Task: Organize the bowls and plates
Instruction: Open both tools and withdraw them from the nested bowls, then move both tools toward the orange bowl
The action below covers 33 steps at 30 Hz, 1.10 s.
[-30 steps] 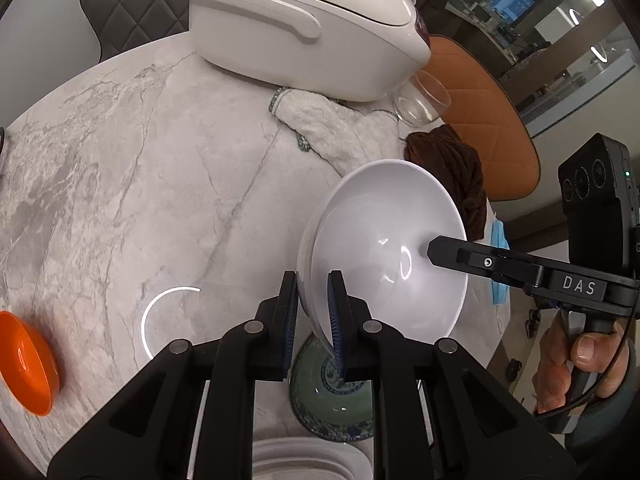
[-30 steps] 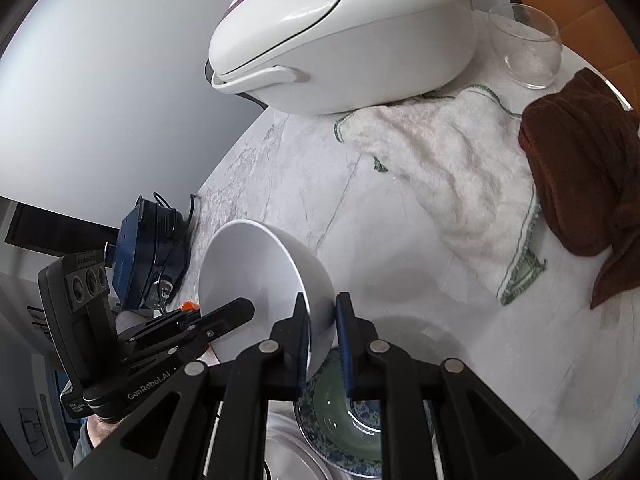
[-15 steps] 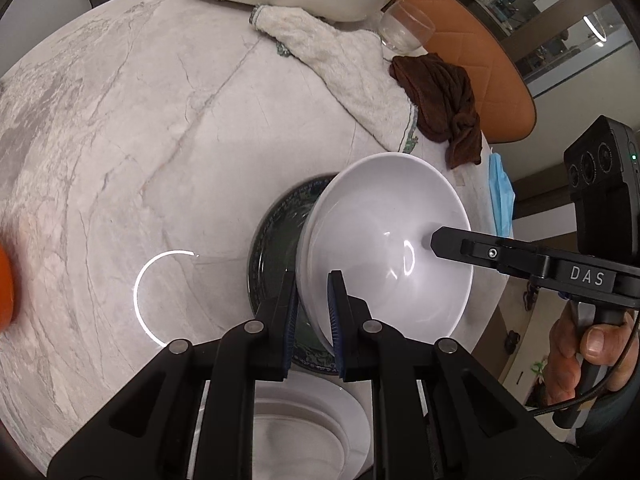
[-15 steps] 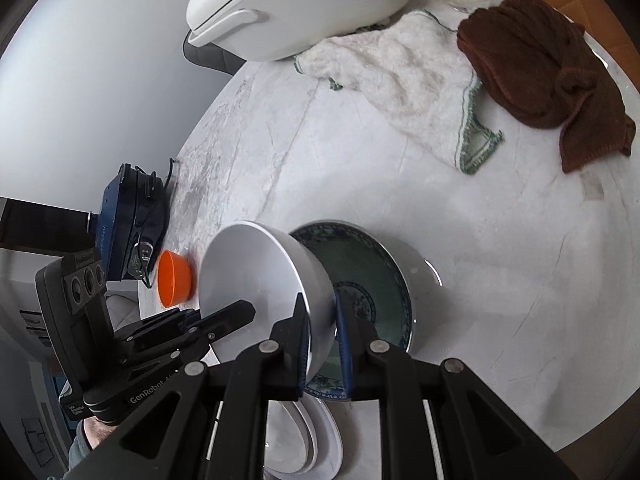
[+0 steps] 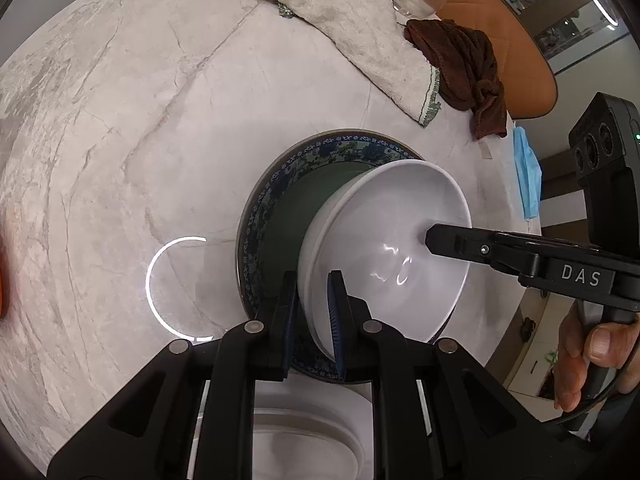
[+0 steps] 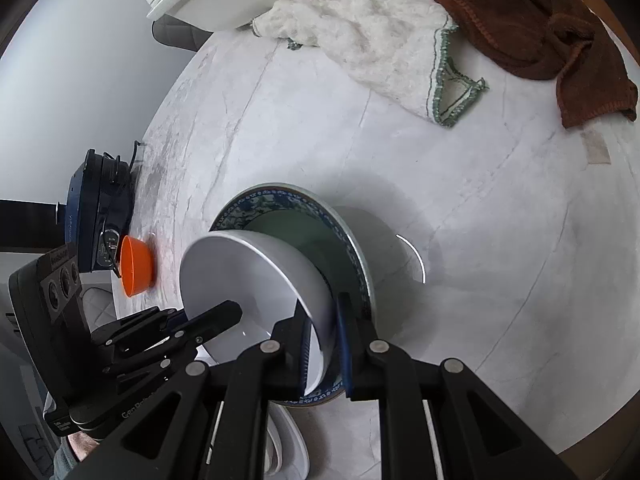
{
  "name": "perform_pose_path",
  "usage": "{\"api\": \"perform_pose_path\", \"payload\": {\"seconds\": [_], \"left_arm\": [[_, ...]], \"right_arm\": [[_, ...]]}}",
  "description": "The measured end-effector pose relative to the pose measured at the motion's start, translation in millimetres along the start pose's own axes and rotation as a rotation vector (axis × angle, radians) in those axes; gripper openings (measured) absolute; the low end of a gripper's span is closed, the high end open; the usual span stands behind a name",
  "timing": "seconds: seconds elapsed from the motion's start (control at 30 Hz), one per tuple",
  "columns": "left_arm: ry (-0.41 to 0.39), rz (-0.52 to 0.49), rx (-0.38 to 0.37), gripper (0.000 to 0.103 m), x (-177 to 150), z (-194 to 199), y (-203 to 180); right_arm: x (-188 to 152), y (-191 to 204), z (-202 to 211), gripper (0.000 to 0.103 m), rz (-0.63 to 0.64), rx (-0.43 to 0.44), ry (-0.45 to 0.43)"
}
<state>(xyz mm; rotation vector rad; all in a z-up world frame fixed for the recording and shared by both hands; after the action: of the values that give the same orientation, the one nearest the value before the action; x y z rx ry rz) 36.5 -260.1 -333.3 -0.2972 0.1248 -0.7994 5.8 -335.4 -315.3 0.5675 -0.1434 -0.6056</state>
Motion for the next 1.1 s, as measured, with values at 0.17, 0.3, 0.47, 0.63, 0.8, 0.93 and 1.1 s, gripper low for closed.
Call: {"api": "perform_pose_path", "payload": {"seconds": [0.17,0.3,0.47,0.63,0.8,0.93,1.1], "left_arm": [[-0.006,0.023,0.007,0.014,4.6,-3.3,5.8],[-0.017,0.035,0.014,0.016,8.5,-2.1,7.6],[-0.059,0.041,-0.026,0.047,8.1,10.5,1.8],[-0.115,0.045,-0.058,0.080,6.1,29.6,-10.2],[-0.176,0.071,-0.126,0.091,1.8,56.0,-12.9],[-0.237,0.101,-0.161,0.097,-11.2,82.6,-3.1],[-0.304,0.208,-0.161,0.102,-40.5,111.6,36.8]], "right_arm": [[1.6,-1.2,-1.7,0.015,0.016,-0.028,0.000],[4.8,-0.1,-1.5,0.014,0.036,-0.063,-0.004],[7.6,1.4,-2.5,0.014,0.067,-0.107,-0.006],[7.3,3.2,0.6,0.014,0.075,-0.125,-0.013],[10.2,9.0,18.0,0.020,0.070,-0.086,-0.059],[13.6,16.4,40.1,0.063,0.063,-0.032,-0.123],[16.0,20.9,54.5,0.083,0.067,-0.033,-0.169]]}}
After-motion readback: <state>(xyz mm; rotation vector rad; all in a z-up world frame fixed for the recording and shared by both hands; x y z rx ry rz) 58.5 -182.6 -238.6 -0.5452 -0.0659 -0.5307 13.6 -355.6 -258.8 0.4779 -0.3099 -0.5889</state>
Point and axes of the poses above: each gripper's, at about its wrist camera, not at the fingertips, and z roughly against the way its jaws point, y to its left, x to its top, the point moved 10 cm from there along -z, roughly the way its jaws point, and after that the axes turned 9 degrees about y, right-handed, at the moved point
